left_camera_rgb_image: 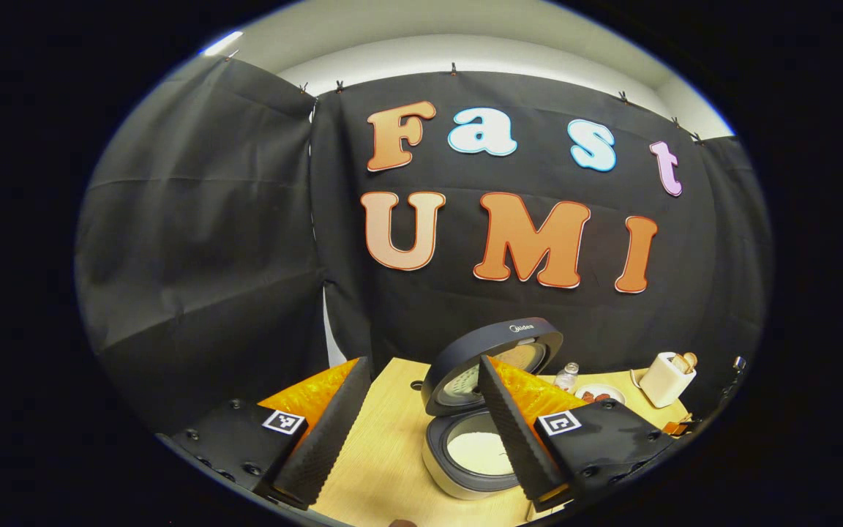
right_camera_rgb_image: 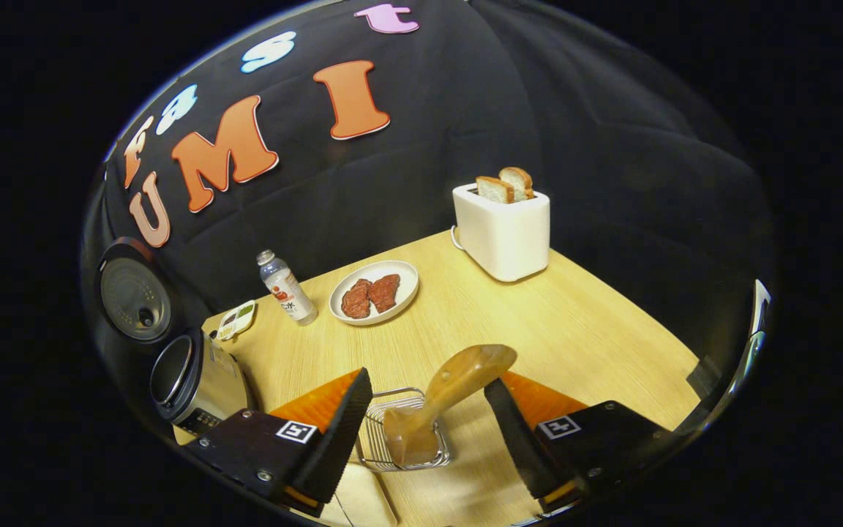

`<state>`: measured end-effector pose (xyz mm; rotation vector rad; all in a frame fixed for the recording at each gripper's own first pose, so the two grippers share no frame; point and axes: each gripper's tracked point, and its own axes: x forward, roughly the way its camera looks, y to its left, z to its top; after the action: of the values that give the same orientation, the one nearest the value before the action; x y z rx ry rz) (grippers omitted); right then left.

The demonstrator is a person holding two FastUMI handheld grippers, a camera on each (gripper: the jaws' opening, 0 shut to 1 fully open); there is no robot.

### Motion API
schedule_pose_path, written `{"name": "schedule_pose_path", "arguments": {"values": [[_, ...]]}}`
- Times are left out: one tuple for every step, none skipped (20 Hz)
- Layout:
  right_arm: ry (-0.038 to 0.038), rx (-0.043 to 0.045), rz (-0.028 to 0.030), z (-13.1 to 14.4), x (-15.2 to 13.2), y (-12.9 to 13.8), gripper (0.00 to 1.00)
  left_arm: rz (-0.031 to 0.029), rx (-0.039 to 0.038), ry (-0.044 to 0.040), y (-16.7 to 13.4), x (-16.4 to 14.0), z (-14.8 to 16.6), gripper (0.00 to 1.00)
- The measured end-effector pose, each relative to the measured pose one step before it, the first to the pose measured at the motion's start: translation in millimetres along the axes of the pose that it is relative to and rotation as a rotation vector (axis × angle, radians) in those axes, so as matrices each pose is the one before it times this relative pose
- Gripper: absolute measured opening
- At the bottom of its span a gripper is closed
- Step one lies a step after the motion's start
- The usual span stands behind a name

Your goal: Close the left gripper, press the button to open the rice cooker; take a wooden spoon from the chopstick holder with the right hand, scoop a spoonful of rice and pour it into the rice cooker, then put the wooden spoon back into the chopstick holder.

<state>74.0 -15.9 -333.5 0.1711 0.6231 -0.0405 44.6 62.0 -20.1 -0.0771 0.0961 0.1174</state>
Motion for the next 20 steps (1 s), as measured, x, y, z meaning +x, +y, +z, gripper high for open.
{"name": "schedule_pose_path", "arguments": {"values": [[-0.01087, -0.00516, -0.01289, 6.46, -5.91, -3.47, 0.95, -0.0103, -0.01248, -0.00287, -4.94, 2.32, 2.01, 1.0], [-0.01689, -0.00776, -0.01189, 9.19, -4.47, -4.01, 0.95, -0.01152, -0.01017, -0.00086, -5.06, 1.48, 2.88, 1.0], [-0.01692, -0.01023, -0.01225, 8.75, -4.44, -4.43, 0.95, -0.00664, -0.00397, -0.00511, -3.7, 1.55, 5.19, 1.0], [-0.01484, -0.01321, -0.00769, 9.33, -4.87, -2.42, 0.95, -0.00361, 0.00277, -0.00643, -3.76, 2.96, 6.2, 1.0], [-0.01495, -0.0127, -0.00292, 9.72, -6.41, -1.18, 0.95, 0.00207, 0.00487, -0.00287, -2.26, 2.95, 5.83, 1.0], [-0.01655, -0.01125, -0.00063, 9.67, -6.01, -0.43, 0.95, -0.00624, -0.00019, -0.00725, -4.7, 3.78, 8.24, 1.0], [-0.01676, -0.01266, 0.00379, 9.49, -5.23, 0.81, 0.95, -0.00993, -0.00397, -0.00269, -6.98, 5.59, 8.04, 1.0], [-0.015, -0.0155, 0.0093, 9.65, -6.53, 2.82, 0.95, -0.00928, -0.0053, -0.00474, -5.77, 7.07, 8.12, 1.0], [-0.0084, -0.01629, 0.00614, 5.06, -5.09, 2.59, 1.0, -0.00688, -0.00071, -0.00578, -3.19, 8.47, 10.67, 1.0], [-0.00972, -0.02301, 0.00685, 7.22, -4.71, 2.15, 0.95, -0.00601, -0.00247, -0.00215, -3.82, 10.14, 9.6, 1.0], [-0.01101, -0.02691, 0.00423, 7.3, -4.85, 0.53, 0.95, -0.00887, -0.00613, 0.00423, -5.65, 11.16, 8.13, 1.0], [-0.00713, -0.02374, 0.00291, 6.61, -4.76, 1.2, 0.95, -0.01121, 0.00075, 0.00881, -5.5, 12.37, 6.13, 1.0], [-0.01045, -0.02263, 0.00238, 6.9, -3.62, 2.38, 0.95, -0.01797, 0.00362, 0.00692, -7.0, 16.58, 4.96, 1.0], [-0.00997, -0.01755, 0.00189, 5.8, -3.46, 0.03, 0.95, -0.01705, -0.00201, 0.01689, -6.06, 14.42, 0.96, 1.0], [-0.00947, -0.00789, 0.00502, 5.77, -3.9, 0.5, 0.95, -0.02042, -0.00435, 0.02196, -8.33, 15.12, -1.54, 1.0], [-0.0074, 0.00302, 0.00914, 5.37, -2.43, 2.46, 0.95, -0.00871, -0.00595, 0.02451, -4.4, 16.13, -3.84, 0.99], [-0.00483, 0.00741, 0.01078, 4.25, -1.7, 3.26, 0.95, -0.0033, -0.0051, 0.01043, -2.73, 17.6, -3.2, 0.99], [-0.00359, 0.0059, 0.00797, 2.93, -0.62, 2.62, 0.95, -0.00118, 0.0017, 0.02009, -3.15, 16.91, -5.85, 1.0], [-0.00251, 0.0011, 0.00417, 0.75, -0.25, 1.39, 0.95, 0.00055, 0.00313, 0.0149, -1.67, 15.66, -6.8, 1.0], [0.0016, -0.00099, 0.00051, -2.96, 2.53, 4.96, 0.95, -0.00982, 0.00501, 0.01182, -2.67, 14.05, -3.58, 1.0]]}}
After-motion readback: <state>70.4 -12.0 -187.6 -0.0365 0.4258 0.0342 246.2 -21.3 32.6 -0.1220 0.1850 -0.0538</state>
